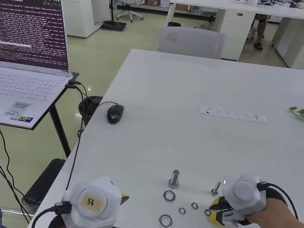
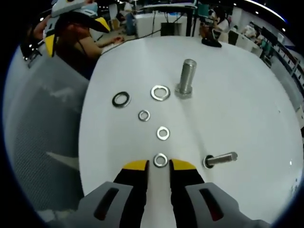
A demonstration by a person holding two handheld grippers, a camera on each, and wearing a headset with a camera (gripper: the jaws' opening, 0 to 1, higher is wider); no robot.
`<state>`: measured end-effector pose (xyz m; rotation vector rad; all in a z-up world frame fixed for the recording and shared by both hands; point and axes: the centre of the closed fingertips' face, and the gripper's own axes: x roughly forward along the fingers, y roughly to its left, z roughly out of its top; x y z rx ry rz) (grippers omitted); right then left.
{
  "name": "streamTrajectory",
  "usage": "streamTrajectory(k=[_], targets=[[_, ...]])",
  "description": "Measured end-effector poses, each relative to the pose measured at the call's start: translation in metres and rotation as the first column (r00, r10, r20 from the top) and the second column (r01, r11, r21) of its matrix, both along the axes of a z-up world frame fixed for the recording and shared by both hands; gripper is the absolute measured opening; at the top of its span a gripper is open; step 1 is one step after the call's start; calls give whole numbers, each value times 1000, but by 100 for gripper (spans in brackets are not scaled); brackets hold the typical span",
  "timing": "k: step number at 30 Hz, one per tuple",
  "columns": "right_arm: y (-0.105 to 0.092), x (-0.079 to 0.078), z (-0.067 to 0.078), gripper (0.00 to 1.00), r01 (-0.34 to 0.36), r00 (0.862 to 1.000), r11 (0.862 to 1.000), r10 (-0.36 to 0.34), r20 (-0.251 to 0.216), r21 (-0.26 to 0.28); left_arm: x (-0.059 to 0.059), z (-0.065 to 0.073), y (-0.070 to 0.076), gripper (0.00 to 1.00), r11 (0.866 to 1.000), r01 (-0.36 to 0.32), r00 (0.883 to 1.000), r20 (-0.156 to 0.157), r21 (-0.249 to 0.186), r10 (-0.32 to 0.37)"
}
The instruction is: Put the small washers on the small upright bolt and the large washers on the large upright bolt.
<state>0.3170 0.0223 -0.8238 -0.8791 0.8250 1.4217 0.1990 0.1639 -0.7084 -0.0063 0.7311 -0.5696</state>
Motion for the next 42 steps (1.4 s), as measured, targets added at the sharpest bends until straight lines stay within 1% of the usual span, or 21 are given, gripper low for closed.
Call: streamTrajectory(k=[5,8,9,10,11,12,17,21,28,33,37,42], targets=[[0,1,0,17,-8,1000,1000,8,-12,-20,-3,-1,1,70,1000,-9,1000,-2,-3,9],[0,0,-1,16,-15,1000,1000,15,-6,-27,-3,-2,0,70,1000,-12,1000,-2,-4,12],[0,-3,0,15,-37,999,999,37,-2,-32,-3,-2,0,70,1000,-12,1000,-2,-5,12],[0,-3,-1,14,-36,999,999,36,7,-40,-3,-2,-1,70,1000,-12,1000,-1,-6,12],[0,-5,-1,14,-32,999,999,32,3,-43,-2,-2,-1,70,1000,-11,1000,-1,-7,11],[-1,-3,-1,14,-28,1000,999,28,9,-43,-2,-1,-2,70,1000,-10,1000,1,-8,10],[-1,-3,-1,14,28,1000,999,-28,-1,-22,1,1,-4,70,1000,-12,1000,8,-12,12],[-1,-4,-1,13,56,998,998,-56,0,-12,0,1,-3,70,1000,-7,1000,7,-8,7],[0,-8,0,13,82,996,997,-82,-19,11,-1,0,3,70,1000,-19,1000,4,-4,19],[-1,-9,0,13,107,994,994,-106,-29,24,-2,0,2,70,1000,-19,1000,2,-5,19],[-5,-7,3,13,133,991,991,-132,-31,33,-2,0,0,70,1000,-17,1000,2,-6,17],[-15,4,9,13,183,983,982,-182,-19,45,-1,-1,-1,70,1000,-14,1000,1,-7,14]])
